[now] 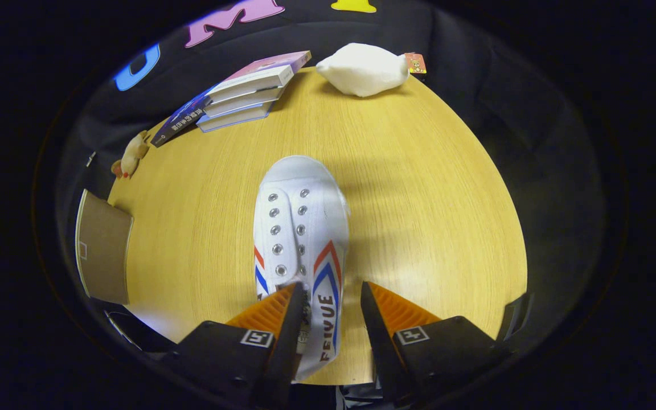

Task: Open the storage box then place both shoes into the box .Put the left shoe in first, then the right shoe, with the right side of both shoes facing outward in a uniform manner.

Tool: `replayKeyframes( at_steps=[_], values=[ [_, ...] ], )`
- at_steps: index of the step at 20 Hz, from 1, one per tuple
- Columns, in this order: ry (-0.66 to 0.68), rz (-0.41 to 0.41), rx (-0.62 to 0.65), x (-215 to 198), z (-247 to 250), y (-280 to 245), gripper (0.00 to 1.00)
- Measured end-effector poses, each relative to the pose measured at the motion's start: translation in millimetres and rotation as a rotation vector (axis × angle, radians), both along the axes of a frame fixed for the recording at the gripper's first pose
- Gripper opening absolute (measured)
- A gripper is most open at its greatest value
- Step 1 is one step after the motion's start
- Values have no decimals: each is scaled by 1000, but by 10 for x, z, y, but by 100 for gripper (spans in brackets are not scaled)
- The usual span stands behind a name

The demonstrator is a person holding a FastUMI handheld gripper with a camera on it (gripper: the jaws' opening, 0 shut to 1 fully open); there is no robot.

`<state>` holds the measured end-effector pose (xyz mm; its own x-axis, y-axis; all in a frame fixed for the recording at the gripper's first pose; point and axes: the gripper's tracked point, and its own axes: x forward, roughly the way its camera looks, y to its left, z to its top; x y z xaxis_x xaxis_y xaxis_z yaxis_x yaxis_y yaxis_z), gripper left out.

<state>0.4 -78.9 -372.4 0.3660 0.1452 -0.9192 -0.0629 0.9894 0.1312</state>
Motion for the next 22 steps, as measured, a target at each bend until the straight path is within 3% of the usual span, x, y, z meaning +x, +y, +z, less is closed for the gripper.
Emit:
replayKeyframes(
  at_steps=[3,5,11,17,22],
  values=[
    [19,2,11,3,-27,39,39],
    [22,-15,14,18,-29,8,37],
    [18,-53,14,37,-14,-29,8],
    [27,-101,103,-19,238,185,8],
    [-20,-98,142,-93,739,544,8]
  ],
)
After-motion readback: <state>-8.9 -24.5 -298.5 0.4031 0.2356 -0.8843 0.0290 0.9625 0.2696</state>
